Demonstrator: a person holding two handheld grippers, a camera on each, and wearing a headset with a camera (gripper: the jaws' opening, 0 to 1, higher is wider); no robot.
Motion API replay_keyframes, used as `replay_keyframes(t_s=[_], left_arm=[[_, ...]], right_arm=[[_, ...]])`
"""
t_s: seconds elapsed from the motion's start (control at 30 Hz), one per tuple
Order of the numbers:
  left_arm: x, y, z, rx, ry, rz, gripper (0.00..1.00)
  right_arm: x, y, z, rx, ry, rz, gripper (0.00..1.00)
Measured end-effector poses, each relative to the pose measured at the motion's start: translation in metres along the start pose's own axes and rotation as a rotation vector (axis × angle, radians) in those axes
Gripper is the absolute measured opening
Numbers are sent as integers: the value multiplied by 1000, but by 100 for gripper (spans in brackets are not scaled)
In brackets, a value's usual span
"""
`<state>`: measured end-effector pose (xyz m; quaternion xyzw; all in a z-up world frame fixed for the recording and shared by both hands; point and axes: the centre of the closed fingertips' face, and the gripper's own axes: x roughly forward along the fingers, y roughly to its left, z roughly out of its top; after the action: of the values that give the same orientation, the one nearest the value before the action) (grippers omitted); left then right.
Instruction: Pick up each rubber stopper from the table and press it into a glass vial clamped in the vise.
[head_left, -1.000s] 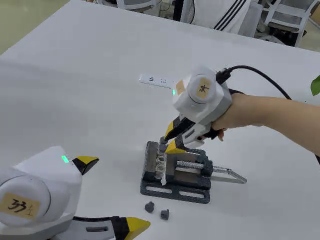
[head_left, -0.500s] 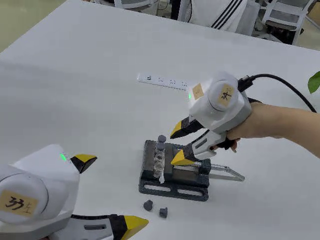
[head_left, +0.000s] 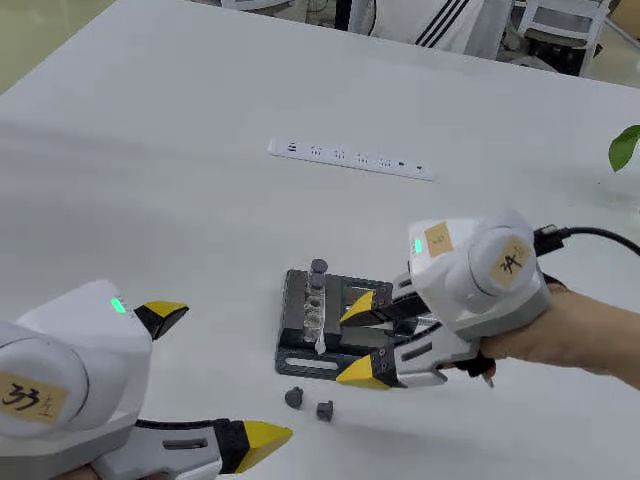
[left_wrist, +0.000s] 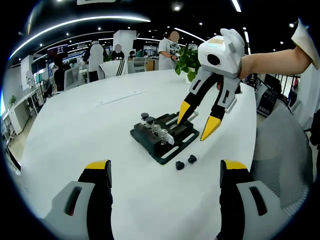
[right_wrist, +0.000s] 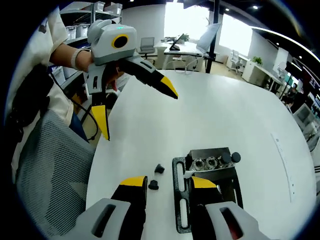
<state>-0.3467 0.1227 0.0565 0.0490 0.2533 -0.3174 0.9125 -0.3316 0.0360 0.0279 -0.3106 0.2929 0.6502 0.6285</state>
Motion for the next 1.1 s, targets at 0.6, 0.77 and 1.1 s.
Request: replay_keyframes(t_s=[0.6, 0.77, 1.1], left_arm=[[-4, -7, -8, 4, 18, -8, 87], [-3, -10, -10, 7, 27, -15, 87], [-2, -13, -12, 3, 30, -22, 87]], right_arm=[[34, 18, -37, 98, -24, -42, 19], [41, 22, -39, 87, -16, -30, 17], [43, 17, -39, 86, -18, -51, 12]])
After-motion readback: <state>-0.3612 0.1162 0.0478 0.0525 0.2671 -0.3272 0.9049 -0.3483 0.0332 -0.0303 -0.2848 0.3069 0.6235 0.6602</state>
